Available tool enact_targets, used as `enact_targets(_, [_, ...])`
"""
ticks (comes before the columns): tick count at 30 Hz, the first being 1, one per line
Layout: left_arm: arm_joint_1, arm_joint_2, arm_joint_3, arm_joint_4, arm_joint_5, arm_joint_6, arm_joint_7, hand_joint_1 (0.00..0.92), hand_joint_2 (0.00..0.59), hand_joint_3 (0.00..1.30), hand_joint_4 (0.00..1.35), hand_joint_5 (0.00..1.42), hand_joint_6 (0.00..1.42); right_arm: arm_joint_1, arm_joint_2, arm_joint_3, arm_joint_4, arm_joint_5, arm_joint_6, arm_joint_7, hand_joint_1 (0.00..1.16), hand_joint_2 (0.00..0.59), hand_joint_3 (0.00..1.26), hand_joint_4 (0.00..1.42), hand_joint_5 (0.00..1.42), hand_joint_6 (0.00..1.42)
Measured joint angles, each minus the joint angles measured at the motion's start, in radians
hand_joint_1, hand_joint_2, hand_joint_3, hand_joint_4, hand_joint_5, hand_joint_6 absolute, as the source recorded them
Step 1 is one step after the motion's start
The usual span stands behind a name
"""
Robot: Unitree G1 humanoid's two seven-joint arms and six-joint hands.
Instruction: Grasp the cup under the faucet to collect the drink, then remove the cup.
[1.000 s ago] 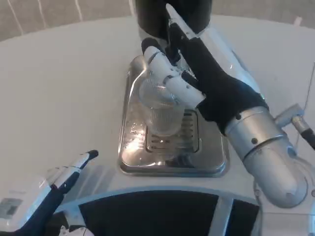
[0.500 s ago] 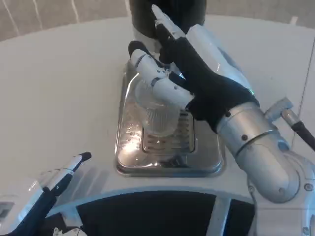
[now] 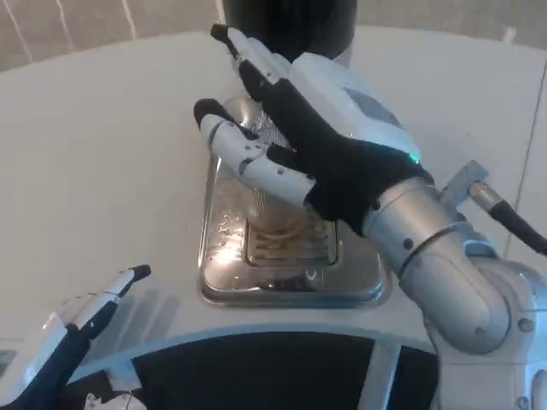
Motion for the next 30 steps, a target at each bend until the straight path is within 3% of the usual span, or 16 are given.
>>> enact_targets(5, [-0.009,-0.023,0.006,-0.002,-0.014,0.026,-0.009,0.133,0.069,0.00,0.00,0.19,0.25,-0.005,-0.001,0.002,0.005,-0.004,0.000,0.000,0.00,0.476,0.00,0.00,0.00,0.00])
enact_targets(15, [-0.089,-0.077,0.032,-0.010,-0.164,0.057,-0.094,0.159,0.036,0.00,0.00,0.20,0.25,-0.006,0.000,0.004,0.008,-0.011,0.002,0.000,0.00,0.476,0.00,0.00,0.00,0.00])
enact_targets(18, [-0.128,-0.099,0.039,-0.007,-0.199,0.086,-0.129,0.227,0.028,0.00,0.00,0.21,0.27,-0.006,0.000,0.005,0.008,-0.014,0.002,0.001,0.00,0.476,0.00,0.00,0.00,0.00])
enact_targets(30, [-0.234,-0.167,0.036,0.030,-0.183,0.163,-0.153,0.399,0.055,0.00,0.00,0.24,0.32,-0.006,0.002,0.006,0.008,-0.021,0.003,0.003,0.00,0.492,0.00,0.00,0.00,0.00])
